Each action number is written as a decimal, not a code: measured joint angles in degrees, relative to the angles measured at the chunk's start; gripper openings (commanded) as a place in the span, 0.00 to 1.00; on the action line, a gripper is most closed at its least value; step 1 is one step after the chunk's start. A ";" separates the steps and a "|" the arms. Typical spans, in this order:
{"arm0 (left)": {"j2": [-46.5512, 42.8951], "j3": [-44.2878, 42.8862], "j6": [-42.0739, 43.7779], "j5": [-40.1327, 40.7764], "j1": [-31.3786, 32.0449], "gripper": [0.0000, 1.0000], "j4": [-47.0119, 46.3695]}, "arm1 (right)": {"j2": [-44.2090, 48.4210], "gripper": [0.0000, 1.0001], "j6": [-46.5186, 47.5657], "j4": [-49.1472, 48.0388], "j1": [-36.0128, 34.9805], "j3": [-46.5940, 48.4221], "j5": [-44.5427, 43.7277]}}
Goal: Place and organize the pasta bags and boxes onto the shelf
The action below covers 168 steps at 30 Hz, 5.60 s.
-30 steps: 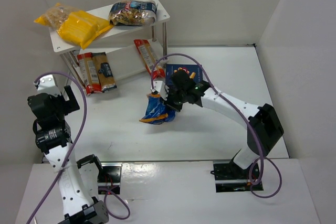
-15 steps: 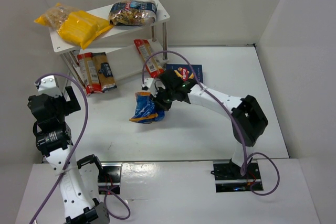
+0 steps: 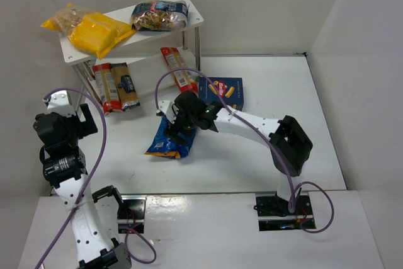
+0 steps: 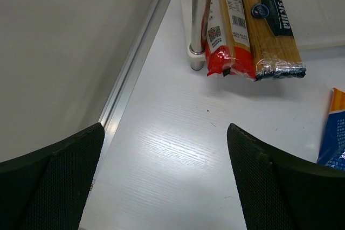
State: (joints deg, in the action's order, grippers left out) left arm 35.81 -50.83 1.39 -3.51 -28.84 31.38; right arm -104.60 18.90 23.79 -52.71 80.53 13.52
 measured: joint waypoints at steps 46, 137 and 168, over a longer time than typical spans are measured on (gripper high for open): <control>57.46 -5.75 -0.42 -30.73 35.43 0.96 -4.00 | 27.98 0.96 3.21 5.84 20.50 -14.67 7.96; 46.14 -17.49 5.95 -8.70 38.03 0.00 -17.31 | 43.23 0.96 5.22 2.86 38.75 -25.86 12.90; 49.79 4.28 8.57 -6.14 33.75 0.00 -58.73 | 47.28 0.96 9.57 2.80 63.39 -28.85 21.99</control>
State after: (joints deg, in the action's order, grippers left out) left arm 85.60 -46.54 9.96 -9.65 4.91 -27.35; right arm -57.32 28.47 26.59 10.68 51.68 35.51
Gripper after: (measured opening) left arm 0.080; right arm 0.958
